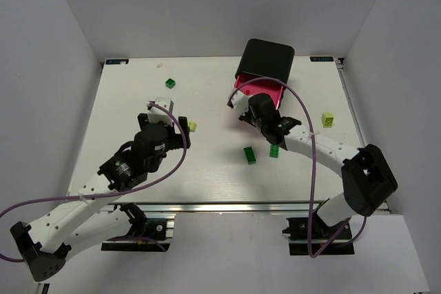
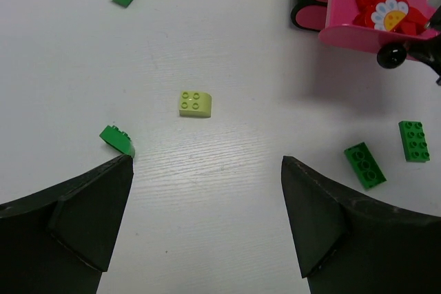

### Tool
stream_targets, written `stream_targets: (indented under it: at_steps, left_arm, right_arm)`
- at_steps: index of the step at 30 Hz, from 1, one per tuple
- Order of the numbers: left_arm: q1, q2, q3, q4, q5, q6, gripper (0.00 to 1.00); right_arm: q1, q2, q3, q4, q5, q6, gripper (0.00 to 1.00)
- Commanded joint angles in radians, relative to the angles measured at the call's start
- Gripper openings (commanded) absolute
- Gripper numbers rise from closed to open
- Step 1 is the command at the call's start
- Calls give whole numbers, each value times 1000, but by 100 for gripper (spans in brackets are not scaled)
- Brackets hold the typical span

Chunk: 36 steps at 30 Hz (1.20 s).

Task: Sort the legos into containers by color

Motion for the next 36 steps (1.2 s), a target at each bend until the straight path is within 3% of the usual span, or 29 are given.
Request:
stream_targets:
  at_steps: [1, 15, 31, 36]
  left_arm:
    - [-5, -15, 4, 3, 8, 9, 98]
    - [-5, -23, -7, 15, 12, 18, 98]
    - [-5, -17, -11, 21, 14, 24, 98]
    - [-5, -20, -14, 21, 11, 24, 98]
  right_arm:
    - [-10, 20, 101, 90, 21, -3, 0]
    - [-33, 86, 193, 105, 33, 0, 0]
    - [-160, 200, 326, 76, -27, -14, 0]
    - [-176, 113, 325, 67, -116, 26, 0]
